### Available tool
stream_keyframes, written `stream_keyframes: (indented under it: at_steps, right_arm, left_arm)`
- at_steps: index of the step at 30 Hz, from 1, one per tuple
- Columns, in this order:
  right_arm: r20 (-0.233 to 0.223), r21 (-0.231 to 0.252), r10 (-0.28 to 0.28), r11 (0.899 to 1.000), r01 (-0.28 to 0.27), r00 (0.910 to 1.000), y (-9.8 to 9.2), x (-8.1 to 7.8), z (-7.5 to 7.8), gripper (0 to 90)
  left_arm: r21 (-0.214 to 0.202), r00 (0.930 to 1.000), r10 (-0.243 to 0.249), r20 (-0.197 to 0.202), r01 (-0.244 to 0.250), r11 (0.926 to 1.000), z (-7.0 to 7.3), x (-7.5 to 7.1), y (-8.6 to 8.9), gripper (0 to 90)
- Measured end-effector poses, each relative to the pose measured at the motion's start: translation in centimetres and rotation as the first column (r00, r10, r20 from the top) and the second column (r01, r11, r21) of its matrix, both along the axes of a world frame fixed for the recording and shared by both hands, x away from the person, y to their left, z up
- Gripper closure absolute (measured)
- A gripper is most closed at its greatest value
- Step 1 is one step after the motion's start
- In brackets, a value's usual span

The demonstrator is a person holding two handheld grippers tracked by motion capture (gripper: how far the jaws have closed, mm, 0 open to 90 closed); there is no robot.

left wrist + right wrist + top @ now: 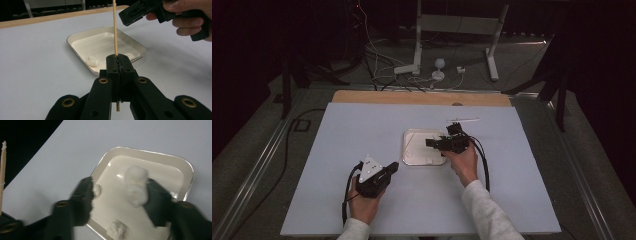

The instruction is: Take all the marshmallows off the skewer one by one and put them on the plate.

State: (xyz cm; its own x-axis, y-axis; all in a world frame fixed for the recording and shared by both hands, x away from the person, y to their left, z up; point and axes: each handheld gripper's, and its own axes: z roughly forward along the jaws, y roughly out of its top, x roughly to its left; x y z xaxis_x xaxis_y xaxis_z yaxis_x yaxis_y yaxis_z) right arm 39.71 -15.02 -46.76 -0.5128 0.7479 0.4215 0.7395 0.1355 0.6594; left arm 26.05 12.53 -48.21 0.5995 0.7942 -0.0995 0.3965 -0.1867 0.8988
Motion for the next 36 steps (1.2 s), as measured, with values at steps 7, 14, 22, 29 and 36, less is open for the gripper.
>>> stream_keyframes:
  at_steps: [7, 14, 22, 29, 36]
  right_arm:
    - [0.045, -0.025, 0.048, 0.999, -0.047, 0.9978, 0.2, -0.2, -0.1, 22.3]
    - [0.033, 0.083, 0.034, 0.996, -0.037, 0.9989, -0.3, -0.2, -0.2, 15.7]
    - [0.064, 0.087, 0.034, 0.995, -0.039, 0.9974, -1.2, -1.8, -0.1, 9.3]
    - [0.118, 0.082, 0.057, 0.994, -0.066, 0.9914, -1.9, -3.4, 1.0, 0.3]
    - [0.143, 0.081, 0.077, 0.993, -0.09, 0.9866, -2.6, -4.8, 1.5, 0.1]
  left_arm:
    - [0.006, 1.0, -0.003, -0.006, 0.003, 1.0, -0.1, 0.0, -0.2, 90.0]
    - [-0.01, 0.9997, 0.003, -0.023, -0.003, 0.9999, -0.3, 0.3, -0.4, 90.0]
    - [-0.049, 0.9995, 0.024, -0.019, -0.025, 0.9985, 0.7, 1.5, -0.8, 90.0]
    - [-0.071, 0.9993, 0.03, -0.021, -0.032, 0.997, 1.7, 2.8, -1.4, 90.0]
    - [-0.099, 0.998, 0.051, -0.036, -0.055, 0.9936, 2.2, 4.1, -2.0, 89.9]
